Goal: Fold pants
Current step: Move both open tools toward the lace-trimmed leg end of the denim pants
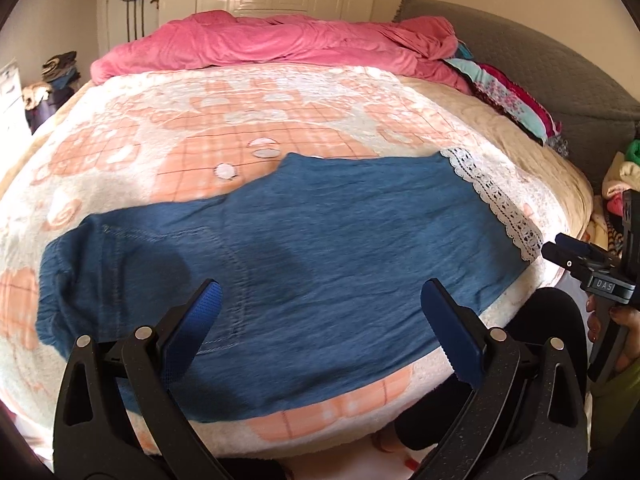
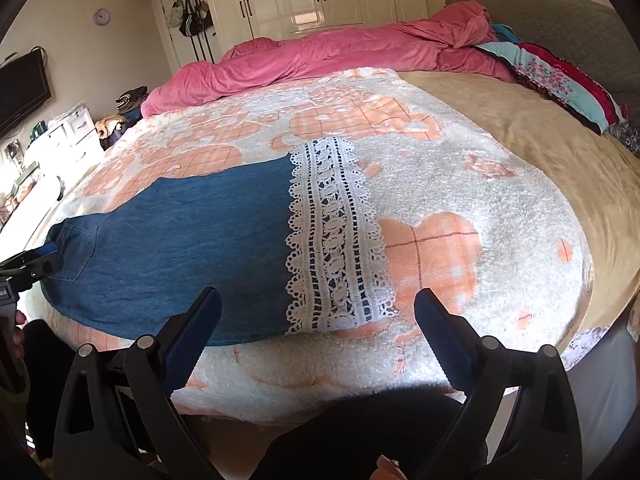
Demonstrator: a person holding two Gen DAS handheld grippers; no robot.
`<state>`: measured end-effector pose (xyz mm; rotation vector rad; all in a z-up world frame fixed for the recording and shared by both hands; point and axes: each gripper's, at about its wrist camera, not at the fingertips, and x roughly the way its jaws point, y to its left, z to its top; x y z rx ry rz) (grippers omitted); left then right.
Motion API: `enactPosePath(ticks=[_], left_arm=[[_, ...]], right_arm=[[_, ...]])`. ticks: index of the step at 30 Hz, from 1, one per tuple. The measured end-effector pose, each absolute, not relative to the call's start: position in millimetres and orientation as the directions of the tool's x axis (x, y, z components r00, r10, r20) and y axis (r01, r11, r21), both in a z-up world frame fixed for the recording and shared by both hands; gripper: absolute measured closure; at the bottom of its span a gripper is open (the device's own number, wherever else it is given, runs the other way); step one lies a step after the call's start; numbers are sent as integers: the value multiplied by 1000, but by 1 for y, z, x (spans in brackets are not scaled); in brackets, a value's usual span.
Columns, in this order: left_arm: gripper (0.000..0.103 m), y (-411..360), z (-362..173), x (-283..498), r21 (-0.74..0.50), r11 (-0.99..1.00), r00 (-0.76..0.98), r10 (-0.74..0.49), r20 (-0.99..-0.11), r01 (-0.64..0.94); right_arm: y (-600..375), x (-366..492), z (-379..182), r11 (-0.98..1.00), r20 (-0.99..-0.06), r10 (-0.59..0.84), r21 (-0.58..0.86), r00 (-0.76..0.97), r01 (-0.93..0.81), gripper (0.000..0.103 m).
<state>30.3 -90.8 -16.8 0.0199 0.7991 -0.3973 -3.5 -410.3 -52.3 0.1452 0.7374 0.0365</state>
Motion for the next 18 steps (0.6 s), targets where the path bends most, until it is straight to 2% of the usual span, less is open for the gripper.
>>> enactPosePath(ticks=[18], left_arm=[[9, -174, -12, 77, -118, 882, 574, -393, -718, 456]], right_arm=[[-420, 4, -67, 978, -682, 95, 201, 725, 61, 6]])
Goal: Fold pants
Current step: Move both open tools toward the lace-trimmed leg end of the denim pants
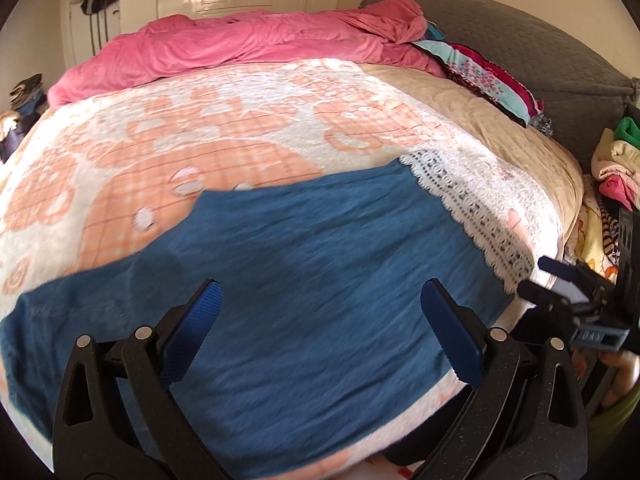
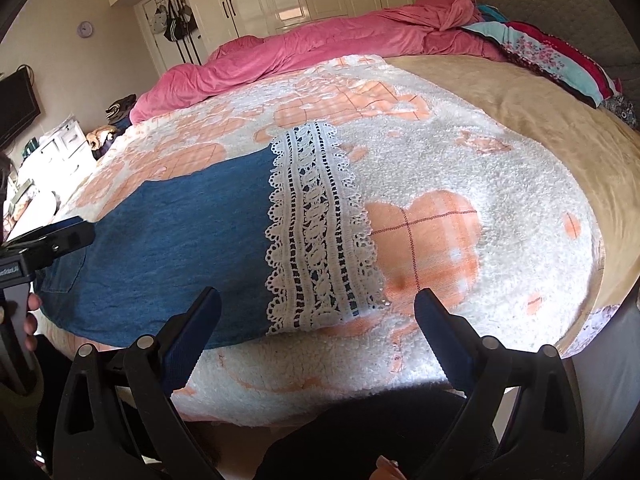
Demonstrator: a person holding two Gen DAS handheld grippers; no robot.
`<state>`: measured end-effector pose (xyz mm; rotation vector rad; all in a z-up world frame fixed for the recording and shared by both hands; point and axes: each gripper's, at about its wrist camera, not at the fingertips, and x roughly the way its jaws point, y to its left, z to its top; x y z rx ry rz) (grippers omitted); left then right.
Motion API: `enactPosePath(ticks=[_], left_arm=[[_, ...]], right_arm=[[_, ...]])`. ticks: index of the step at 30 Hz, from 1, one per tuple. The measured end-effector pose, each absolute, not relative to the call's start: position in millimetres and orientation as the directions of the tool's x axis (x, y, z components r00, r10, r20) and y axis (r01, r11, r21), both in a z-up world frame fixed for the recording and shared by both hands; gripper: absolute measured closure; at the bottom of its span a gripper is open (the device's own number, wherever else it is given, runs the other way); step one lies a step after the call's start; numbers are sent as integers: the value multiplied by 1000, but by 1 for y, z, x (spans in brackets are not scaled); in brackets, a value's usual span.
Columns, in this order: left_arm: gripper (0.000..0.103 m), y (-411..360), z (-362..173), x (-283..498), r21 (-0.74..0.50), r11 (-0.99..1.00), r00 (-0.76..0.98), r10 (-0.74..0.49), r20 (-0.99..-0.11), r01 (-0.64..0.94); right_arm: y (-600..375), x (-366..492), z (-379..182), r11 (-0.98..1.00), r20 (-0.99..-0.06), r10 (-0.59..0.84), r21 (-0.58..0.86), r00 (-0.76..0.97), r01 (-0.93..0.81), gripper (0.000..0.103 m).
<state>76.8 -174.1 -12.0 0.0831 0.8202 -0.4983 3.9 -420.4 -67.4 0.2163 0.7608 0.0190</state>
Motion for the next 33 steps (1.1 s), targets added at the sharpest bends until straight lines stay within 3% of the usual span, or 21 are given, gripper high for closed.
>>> enactPosePath(ticks=[6, 12, 19, 27, 33], left_arm=[[9, -208, -7, 102, -149, 855, 533, -436, -726, 497], [9, -248, -5, 135, -79, 832, 531, -421, -735, 550], [9, -284, -12, 167, 9, 804, 527, -381, -759, 594], [9, -301, -24, 185, 6, 789, 493, -377, -784, 614], [10, -313, -34, 196, -18, 760, 454, -407, -793, 650]], right_arm=[[-427, 13, -71, 961, -684, 129, 264, 718, 80, 6], [-432, 19, -78, 941, -684, 161, 323, 711, 98, 6], [-430, 22, -81, 946, -694, 144, 307, 706, 109, 6], [-428, 22, -80, 942, -677, 144, 318, 722, 111, 6], [-421, 23, -79, 948, -667, 146, 306, 731, 90, 14]])
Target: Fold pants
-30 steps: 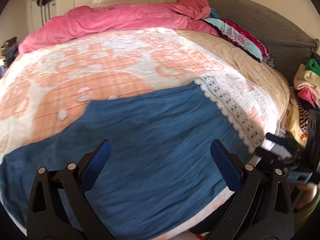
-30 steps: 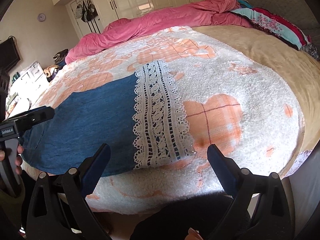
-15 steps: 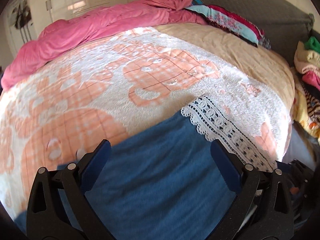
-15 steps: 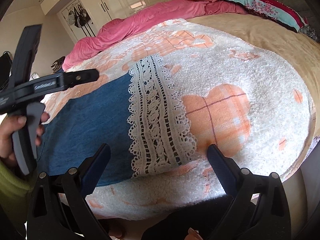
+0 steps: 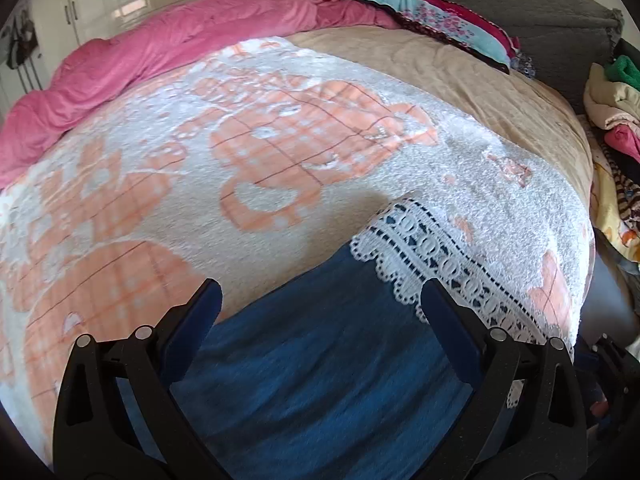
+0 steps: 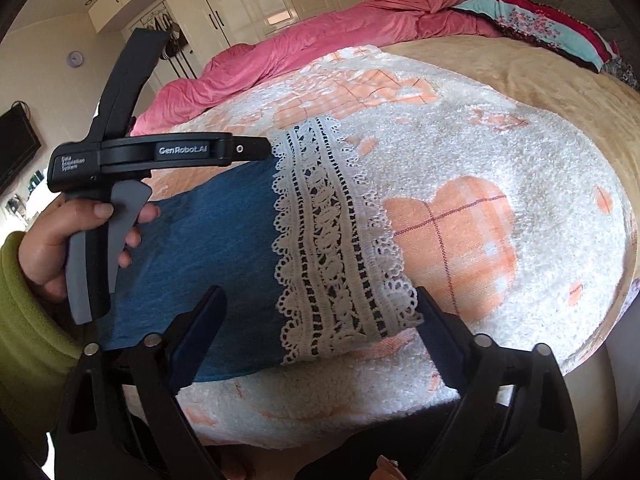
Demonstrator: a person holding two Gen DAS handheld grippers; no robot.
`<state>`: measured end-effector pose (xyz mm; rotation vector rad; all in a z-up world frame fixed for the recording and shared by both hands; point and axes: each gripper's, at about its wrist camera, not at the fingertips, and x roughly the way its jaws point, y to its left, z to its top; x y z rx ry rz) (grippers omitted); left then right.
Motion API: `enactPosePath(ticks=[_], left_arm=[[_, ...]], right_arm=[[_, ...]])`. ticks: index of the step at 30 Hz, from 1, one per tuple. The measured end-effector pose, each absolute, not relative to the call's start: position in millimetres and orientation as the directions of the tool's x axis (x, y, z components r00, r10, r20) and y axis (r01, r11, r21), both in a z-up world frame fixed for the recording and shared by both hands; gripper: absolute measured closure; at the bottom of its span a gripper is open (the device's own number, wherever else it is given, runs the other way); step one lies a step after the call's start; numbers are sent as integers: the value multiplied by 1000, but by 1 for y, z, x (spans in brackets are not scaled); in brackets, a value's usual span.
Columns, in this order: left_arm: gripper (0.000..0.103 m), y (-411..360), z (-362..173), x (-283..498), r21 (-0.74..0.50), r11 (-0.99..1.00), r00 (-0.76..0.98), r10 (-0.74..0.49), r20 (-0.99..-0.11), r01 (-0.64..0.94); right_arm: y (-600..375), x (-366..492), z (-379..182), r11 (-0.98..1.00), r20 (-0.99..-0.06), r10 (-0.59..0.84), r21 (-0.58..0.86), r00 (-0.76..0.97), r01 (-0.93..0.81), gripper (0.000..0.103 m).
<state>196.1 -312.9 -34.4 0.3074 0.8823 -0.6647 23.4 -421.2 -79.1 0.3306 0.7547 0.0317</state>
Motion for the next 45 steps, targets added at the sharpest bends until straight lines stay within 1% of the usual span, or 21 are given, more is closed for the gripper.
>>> enactPosePath(ticks=[1, 5, 9, 11, 15, 16, 18, 19, 20, 22, 25, 28, 31, 33, 35, 37, 39, 40, 42, 44, 45], left_arm=[[10, -314, -35, 198, -26, 756, 448, -414, -792, 654], [10, -319, -38, 207, -71, 737, 418, -457, -785, 672], [10, -322, -47, 221, -166, 706, 338, -514, -788, 688], [11, -324, -53, 225, -193, 696, 308, -526, -793, 692], [19, -328, -65, 228, -249, 646, 236, -567, -789, 721], [21, -330, -66, 227, -250, 641, 231, -569, -789, 725], [33, -331, -66, 227, -260, 629, 217, -578, -787, 733], [38, -332, -65, 227, -274, 616, 202, -590, -782, 738], [44, -333, -65, 228, -281, 607, 190, -595, -781, 744], [47, -335, -65, 228, -279, 586, 173, -597, -784, 761], [47, -336, -68, 229, -285, 575, 164, -605, -779, 767], [44, -334, -71, 230, -308, 567, 154, -624, -766, 764], [45, -335, -71, 231, -307, 573, 159, -621, -767, 760], [55, -335, -70, 230, -299, 580, 169, -617, -769, 758], [61, -334, -69, 228, -314, 582, 170, -628, -760, 750], [66, -333, -68, 226, -315, 590, 178, -629, -757, 743], [75, -330, -67, 225, -322, 597, 185, -633, -752, 735], [77, -328, -67, 225, -338, 599, 179, -639, -748, 726], [81, -324, -66, 226, -360, 600, 175, -651, -738, 714], [84, -321, -65, 225, -376, 599, 171, -661, -731, 707], [86, -318, -64, 225, -390, 598, 171, -671, -722, 700]], right_arm=[[-422, 24, -80, 946, -665, 149, 311, 732, 91, 14], [-429, 25, -83, 931, -658, 162, 350, 735, 108, 21], [-433, 23, -83, 920, -642, 173, 376, 747, 110, 25], [-433, 22, -83, 917, -635, 182, 385, 751, 102, 26], [-433, 22, -83, 913, -626, 192, 396, 756, 96, 27], [-434, 22, -84, 911, -625, 192, 400, 756, 100, 31], [-436, 22, -83, 905, -618, 198, 413, 761, 99, 39], [-436, 21, -83, 901, -612, 207, 423, 763, 95, 42], [-437, 20, -83, 898, -608, 213, 430, 764, 92, 44], [-437, 20, -83, 897, -605, 214, 433, 767, 91, 44], [-434, 22, -85, 897, -607, 225, 435, 762, 81, 44], [-430, 24, -85, 898, -610, 233, 433, 757, 72, 42], [-429, 24, -85, 890, -605, 245, 450, 758, 72, 43], [-429, 23, -85, 887, -601, 248, 457, 760, 71, 47], [-429, 23, -85, 883, -598, 260, 465, 758, 63, 53], [-430, 23, -85, 879, -594, 269, 474, 758, 59, 56], [-430, 22, -85, 877, -589, 273, 478, 761, 55, 60], [-429, 21, -84, 876, -584, 281, 480, 761, 45, 65], [-426, 20, -82, 881, -578, 285, 473, 765, 30, 68], [-422, 18, -79, 879, -560, 302, 476, 771, 2, 75], [-419, 18, -76, 880, -553, 311, 474, 773, -14, 75]])
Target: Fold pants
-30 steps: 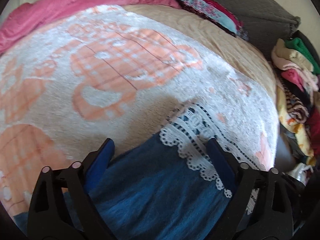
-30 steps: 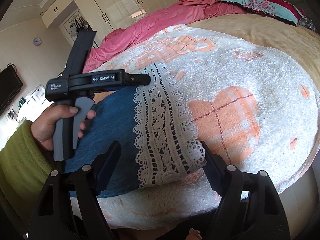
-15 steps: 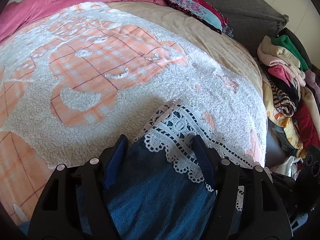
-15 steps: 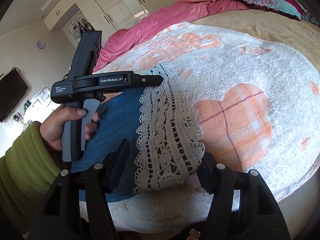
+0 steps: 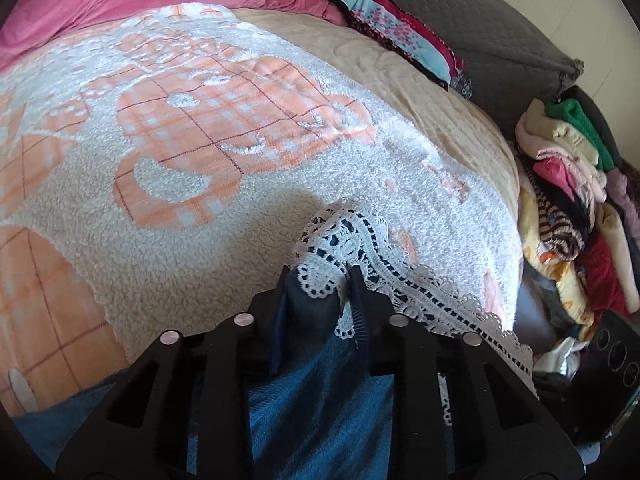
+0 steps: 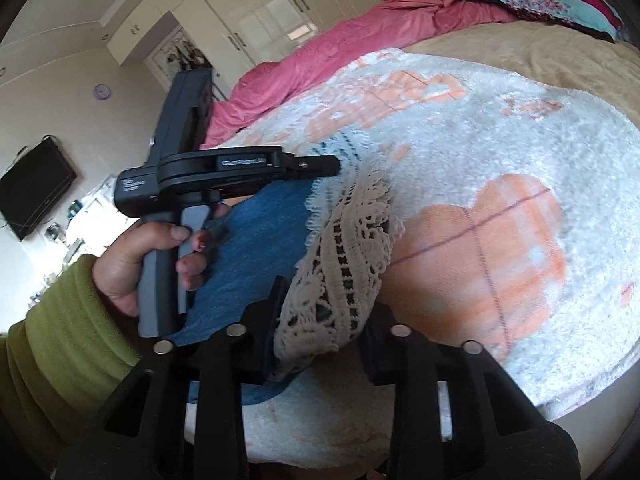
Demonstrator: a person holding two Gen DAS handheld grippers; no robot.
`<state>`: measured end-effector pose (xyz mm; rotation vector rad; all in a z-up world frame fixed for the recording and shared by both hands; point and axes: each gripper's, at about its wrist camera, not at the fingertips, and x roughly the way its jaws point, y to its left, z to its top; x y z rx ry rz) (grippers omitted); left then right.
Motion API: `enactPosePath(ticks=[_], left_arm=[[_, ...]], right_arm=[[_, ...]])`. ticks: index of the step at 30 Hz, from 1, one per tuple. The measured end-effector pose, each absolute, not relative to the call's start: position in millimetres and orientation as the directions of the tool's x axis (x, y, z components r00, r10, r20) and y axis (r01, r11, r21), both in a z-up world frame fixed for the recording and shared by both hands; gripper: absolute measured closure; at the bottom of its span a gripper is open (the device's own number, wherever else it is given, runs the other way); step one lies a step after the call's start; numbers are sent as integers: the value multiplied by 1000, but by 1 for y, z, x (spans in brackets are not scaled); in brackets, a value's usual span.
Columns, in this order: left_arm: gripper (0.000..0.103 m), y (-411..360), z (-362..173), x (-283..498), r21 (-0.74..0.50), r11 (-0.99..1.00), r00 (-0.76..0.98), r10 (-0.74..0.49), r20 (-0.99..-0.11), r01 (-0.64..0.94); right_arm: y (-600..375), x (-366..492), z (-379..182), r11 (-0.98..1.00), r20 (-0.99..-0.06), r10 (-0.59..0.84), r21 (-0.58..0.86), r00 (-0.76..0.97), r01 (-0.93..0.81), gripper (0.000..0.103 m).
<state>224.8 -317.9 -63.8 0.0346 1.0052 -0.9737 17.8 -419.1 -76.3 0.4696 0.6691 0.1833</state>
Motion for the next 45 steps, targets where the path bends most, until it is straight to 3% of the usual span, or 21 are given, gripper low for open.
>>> enactPosePath(ticks=[13, 22, 26, 28, 30, 33, 39, 45], left_arm=[[88, -236, -28, 214, -554, 543, 206, -806, -555, 631], [88, -146, -32, 207, -579, 620, 315, -777, -545, 530], [73, -104, -39, 199, -622, 647, 372, -763, -529, 442], [62, -78, -43, 193, -665, 645, 408, -760, -506, 377], [44, -57, -46, 185, -707, 629, 446, -760, -473, 323], [36, -34, -51, 172, -743, 609, 497, -753, -431, 279], [22, -28, -53, 167, -797, 524, 437, -818, -374, 301], [23, -29, -62, 169, -760, 573, 426, -797, -429, 306]], right_arm=[[-335, 14, -30, 932, -516, 337, 303, 787, -200, 76], [-265, 25, -31, 913, -558, 408, 242, 723, -329, 76], [-233, 26, -41, 908, -596, 402, 165, 695, -384, 74], [-217, 23, -47, 899, -617, 402, 126, 676, -420, 73], [-197, 18, -56, 885, -643, 393, 70, 657, -461, 72], [-174, 12, -70, 868, -673, 349, -30, 653, -495, 68], [-141, -9, -80, 812, -662, 283, -220, 694, -541, 63], [-136, -13, -83, 821, -658, 277, -217, 701, -528, 58]])
